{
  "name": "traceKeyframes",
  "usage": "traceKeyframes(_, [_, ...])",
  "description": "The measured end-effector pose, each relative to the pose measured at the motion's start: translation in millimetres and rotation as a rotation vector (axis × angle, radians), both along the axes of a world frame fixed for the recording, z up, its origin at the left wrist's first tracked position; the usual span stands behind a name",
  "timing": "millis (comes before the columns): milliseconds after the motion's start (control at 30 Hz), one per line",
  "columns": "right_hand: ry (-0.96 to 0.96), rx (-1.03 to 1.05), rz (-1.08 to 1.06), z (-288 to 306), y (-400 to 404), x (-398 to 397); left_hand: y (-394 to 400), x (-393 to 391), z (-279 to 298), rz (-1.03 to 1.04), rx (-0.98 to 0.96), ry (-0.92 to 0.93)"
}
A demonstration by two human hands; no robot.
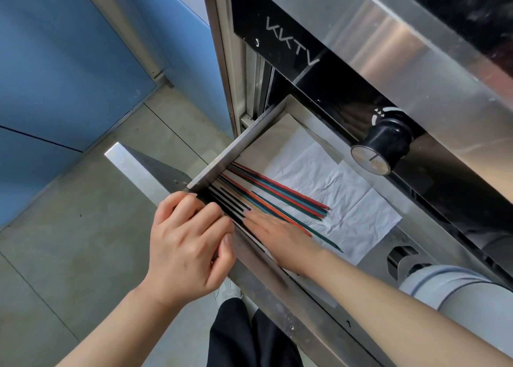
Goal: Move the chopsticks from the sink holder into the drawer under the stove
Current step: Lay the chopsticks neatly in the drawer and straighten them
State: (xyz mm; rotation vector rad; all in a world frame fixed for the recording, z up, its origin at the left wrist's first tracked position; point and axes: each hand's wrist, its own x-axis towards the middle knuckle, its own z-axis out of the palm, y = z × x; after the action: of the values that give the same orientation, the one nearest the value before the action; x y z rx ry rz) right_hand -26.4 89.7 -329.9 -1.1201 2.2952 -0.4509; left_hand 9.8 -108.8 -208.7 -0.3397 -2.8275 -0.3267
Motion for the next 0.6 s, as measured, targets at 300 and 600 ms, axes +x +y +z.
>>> traceKeyframes(300, [0.005, 0.097, -0.155, -2, 47, 2, 0, 0, 0, 0.000, 0.011, 0.008])
traceKeyframes(600, [0.002, 0.043, -0.108, 1, -7, -19, 1, -1, 2, 0.002, 0.013, 0.002])
